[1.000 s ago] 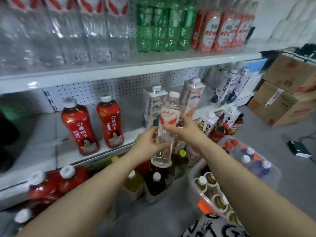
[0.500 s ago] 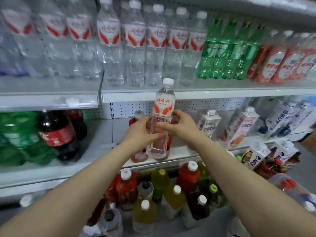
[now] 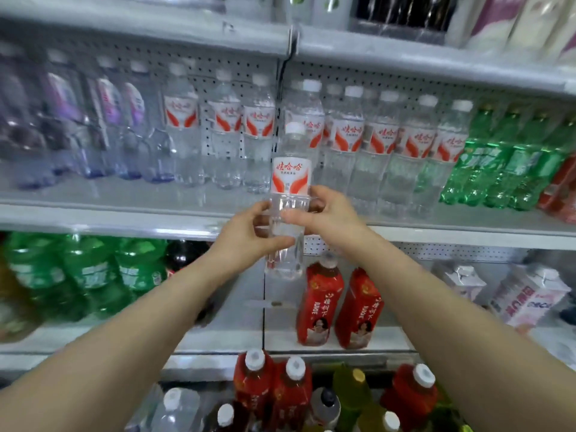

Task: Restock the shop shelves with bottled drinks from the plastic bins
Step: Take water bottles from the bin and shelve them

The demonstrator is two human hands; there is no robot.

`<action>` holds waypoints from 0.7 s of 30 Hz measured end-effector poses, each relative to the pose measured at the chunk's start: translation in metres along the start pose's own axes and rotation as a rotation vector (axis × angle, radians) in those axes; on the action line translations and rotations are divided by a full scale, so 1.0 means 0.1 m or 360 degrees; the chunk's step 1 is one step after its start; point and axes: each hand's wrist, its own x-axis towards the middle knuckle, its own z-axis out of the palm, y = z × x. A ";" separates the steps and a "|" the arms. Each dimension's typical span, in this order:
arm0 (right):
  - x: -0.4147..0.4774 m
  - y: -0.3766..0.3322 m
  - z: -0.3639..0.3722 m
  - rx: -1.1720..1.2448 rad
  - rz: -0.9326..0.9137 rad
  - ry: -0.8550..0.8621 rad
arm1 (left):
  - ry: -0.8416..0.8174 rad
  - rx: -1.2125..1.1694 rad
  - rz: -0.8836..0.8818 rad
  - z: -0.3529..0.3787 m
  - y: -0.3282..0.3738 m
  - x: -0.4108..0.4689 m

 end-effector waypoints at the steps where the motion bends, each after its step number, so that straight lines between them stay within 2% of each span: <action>1: 0.07 -0.07 0.04 0.0010 -0.0010 -0.0013 | 0.0025 -0.0009 0.0012 -0.09 0.01 0.03; 6: 0.35 -0.38 0.17 0.0085 -0.0054 -0.0013 | 0.0089 0.0003 0.0059 -0.40 0.07 0.27; 13: 0.62 -0.56 0.29 -0.0065 -0.0136 0.0172 | 0.0260 0.0194 0.0059 -0.55 0.08 0.56; 21: 0.71 -0.55 0.35 -0.0037 -0.0166 0.0298 | 0.0298 0.0040 -0.0001 -0.61 0.12 0.76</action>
